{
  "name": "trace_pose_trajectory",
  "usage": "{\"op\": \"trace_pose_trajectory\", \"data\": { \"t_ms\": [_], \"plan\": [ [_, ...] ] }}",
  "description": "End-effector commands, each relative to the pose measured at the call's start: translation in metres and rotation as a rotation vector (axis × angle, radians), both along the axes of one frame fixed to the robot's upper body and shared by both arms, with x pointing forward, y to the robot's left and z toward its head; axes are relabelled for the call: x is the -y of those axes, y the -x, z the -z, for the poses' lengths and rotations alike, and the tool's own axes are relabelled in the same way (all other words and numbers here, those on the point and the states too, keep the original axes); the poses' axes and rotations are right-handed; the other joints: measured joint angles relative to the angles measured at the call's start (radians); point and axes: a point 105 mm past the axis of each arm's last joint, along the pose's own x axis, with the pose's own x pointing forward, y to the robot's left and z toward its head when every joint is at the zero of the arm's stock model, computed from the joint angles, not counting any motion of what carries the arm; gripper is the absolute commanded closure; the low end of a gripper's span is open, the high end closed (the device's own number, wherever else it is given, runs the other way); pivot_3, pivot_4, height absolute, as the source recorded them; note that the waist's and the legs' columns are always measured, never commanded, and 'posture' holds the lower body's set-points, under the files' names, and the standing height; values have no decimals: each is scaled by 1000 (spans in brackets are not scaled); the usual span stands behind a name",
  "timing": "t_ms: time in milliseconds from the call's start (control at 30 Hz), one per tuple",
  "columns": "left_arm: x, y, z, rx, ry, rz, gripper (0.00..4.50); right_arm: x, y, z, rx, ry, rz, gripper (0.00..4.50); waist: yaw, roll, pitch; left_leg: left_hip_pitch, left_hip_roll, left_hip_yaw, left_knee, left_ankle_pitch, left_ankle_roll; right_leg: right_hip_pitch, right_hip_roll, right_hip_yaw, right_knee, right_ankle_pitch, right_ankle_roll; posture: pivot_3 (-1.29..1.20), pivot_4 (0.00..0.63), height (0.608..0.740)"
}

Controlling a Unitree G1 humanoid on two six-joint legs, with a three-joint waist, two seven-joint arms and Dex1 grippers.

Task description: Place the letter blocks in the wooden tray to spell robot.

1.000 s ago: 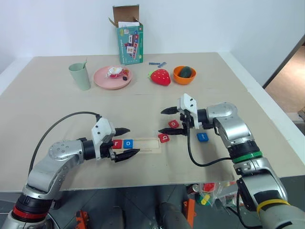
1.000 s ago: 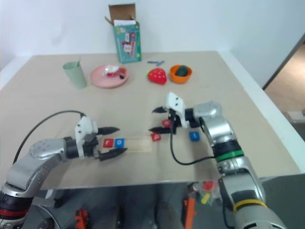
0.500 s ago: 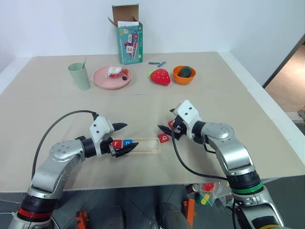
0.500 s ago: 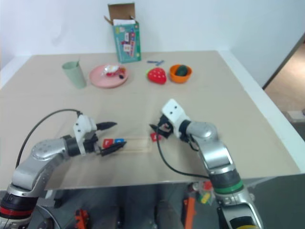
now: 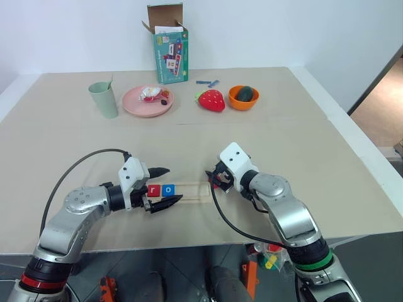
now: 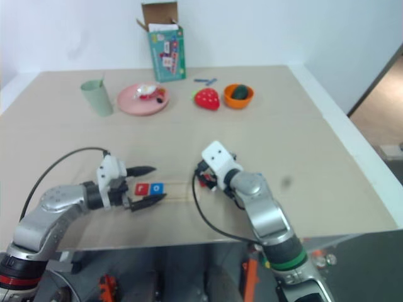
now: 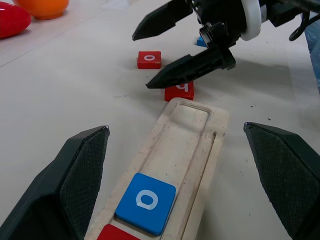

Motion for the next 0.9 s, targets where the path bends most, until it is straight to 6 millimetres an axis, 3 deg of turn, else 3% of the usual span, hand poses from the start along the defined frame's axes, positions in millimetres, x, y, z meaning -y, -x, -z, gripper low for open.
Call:
{"op": "trace_pose_trajectory", "data": {
  "t_ms": [33, 267, 900],
  "plan": [
    [1, 2, -3, 26, -5, 13, 12, -6, 3, -13, 54, -8, -6, 250, 0, 0, 0, 0, 0, 0, 0, 0, 0, 0, 0, 0, 0, 0, 0, 0, 150, 740],
    [1, 1, -2, 26, -11, 16, 12, -12, 8, -9, 35, -13, -22, 250, 0, 0, 0, 0, 0, 0, 0, 0, 0, -1, 0, 0, 0, 0, 0, 0, 150, 740],
    [3, -2, -2, 36, -21, 16, 12, 2, 3, 1, 18, 36, 19, 250, 0, 0, 0, -1, 0, 0, 0, 0, 0, -1, 0, 0, 0, 0, 0, 0, 150, 740]
  ]
}}
